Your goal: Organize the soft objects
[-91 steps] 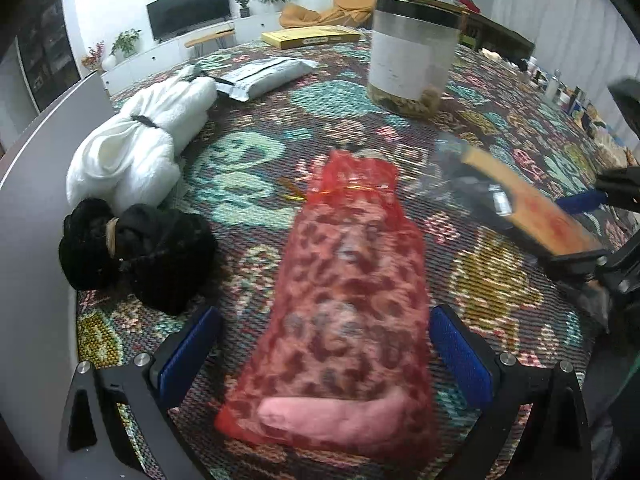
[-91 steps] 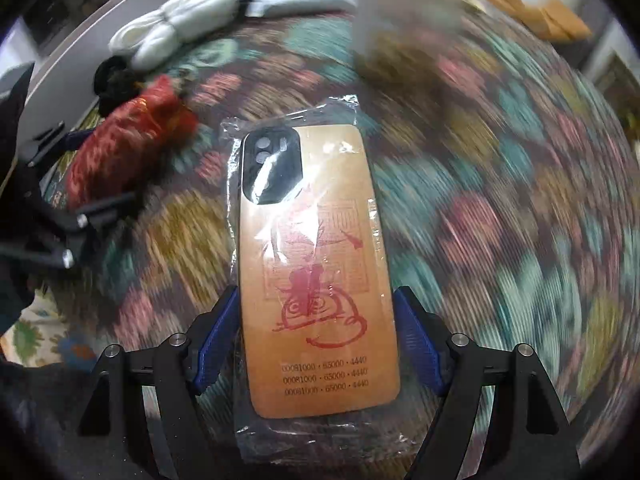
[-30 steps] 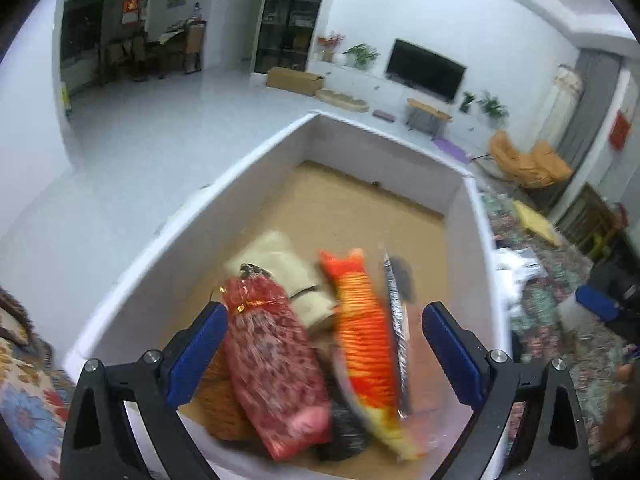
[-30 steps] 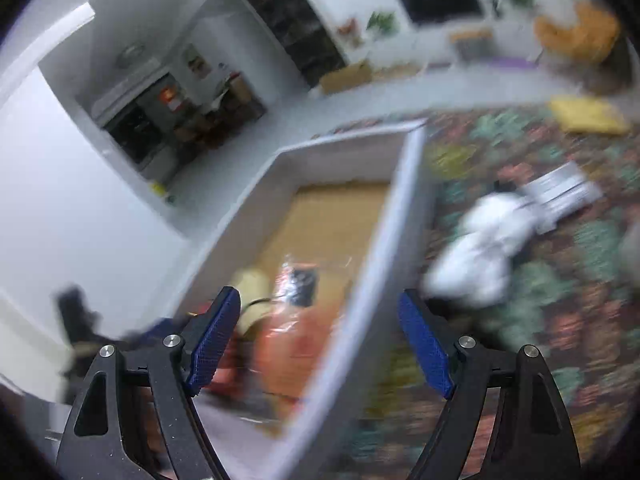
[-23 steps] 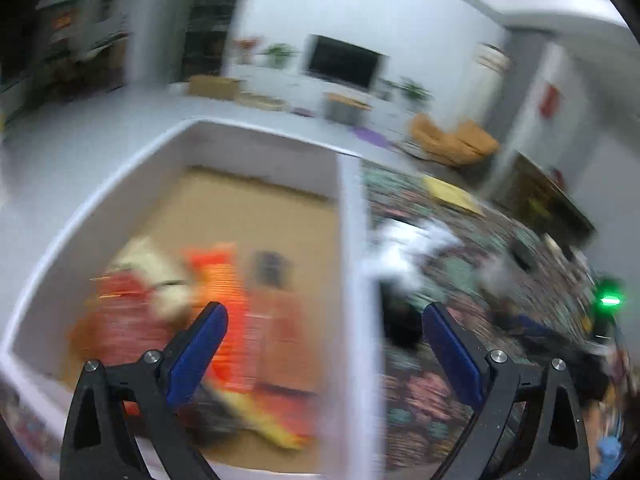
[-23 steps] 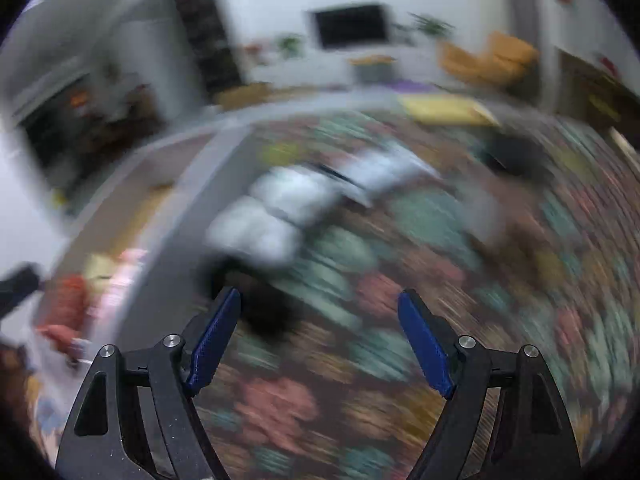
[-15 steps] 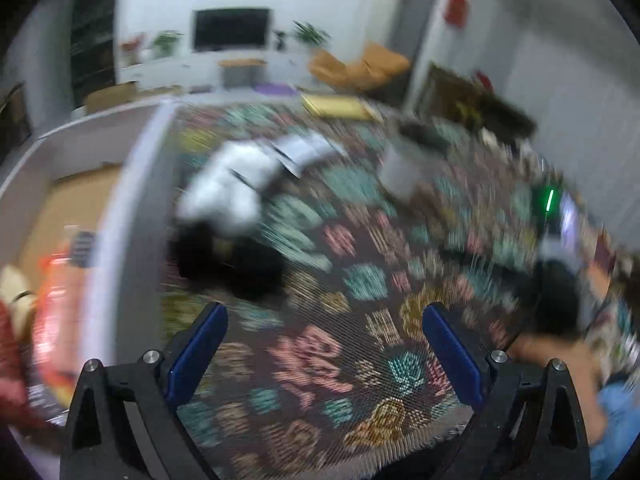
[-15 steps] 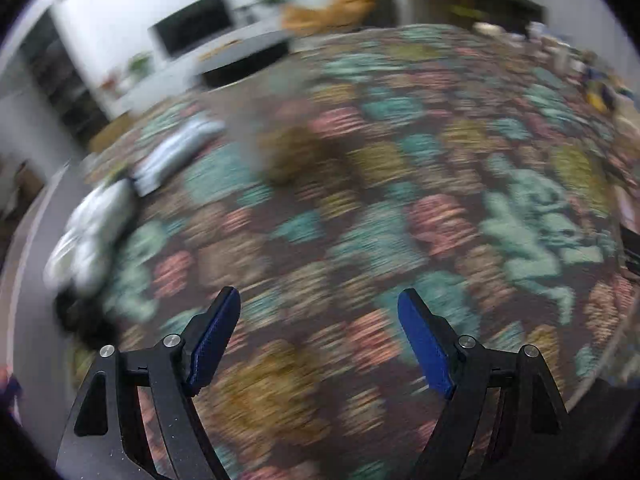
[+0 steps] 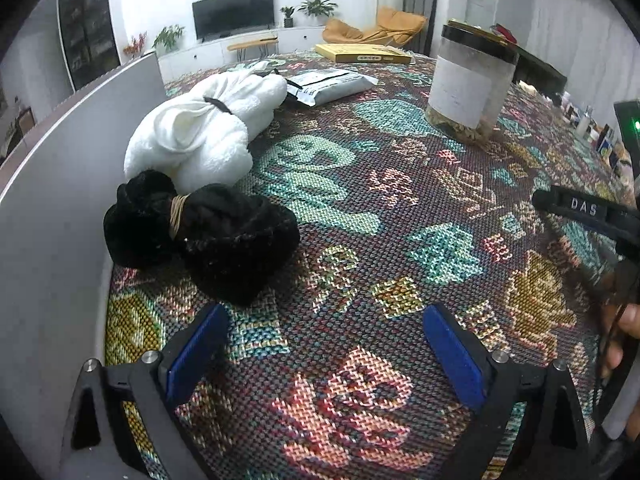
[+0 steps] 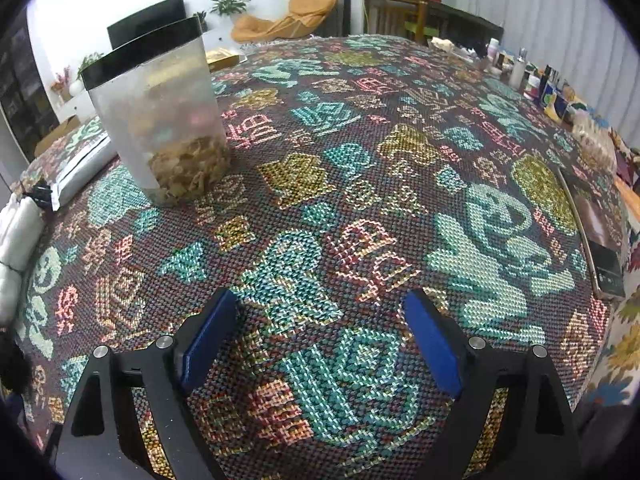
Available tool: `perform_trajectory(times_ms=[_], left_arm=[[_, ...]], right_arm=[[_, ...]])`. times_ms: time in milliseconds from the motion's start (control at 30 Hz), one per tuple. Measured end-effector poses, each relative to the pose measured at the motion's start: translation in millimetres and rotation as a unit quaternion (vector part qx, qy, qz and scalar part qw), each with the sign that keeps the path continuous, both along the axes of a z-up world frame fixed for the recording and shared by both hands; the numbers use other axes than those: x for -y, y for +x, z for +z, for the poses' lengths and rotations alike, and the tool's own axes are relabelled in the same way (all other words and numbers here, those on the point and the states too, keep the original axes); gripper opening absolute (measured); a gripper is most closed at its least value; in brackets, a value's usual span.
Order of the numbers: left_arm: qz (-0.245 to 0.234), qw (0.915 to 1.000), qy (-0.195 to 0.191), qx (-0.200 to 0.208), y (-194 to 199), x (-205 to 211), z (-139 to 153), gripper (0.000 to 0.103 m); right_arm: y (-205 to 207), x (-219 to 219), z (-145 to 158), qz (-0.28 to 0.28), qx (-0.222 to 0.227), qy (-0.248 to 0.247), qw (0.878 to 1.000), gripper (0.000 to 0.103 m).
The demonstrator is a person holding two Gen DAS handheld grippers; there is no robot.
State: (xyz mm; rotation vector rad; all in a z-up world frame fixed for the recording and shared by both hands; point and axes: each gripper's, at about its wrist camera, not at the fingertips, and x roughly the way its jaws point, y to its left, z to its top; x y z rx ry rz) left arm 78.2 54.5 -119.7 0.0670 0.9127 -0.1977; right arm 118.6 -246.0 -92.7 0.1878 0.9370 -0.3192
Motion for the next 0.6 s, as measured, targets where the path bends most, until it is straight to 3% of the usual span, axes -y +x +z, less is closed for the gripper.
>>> perform_trajectory(times_ms=[600], left_arm=[[0.000, 1.0000, 0.001, -0.001, 3.1, 3.4, -1.7, 0.103]], right_arm=[[-1.5, -4.7, 1.5, -0.003, 0.001, -0.008, 1.000, 0.091]])
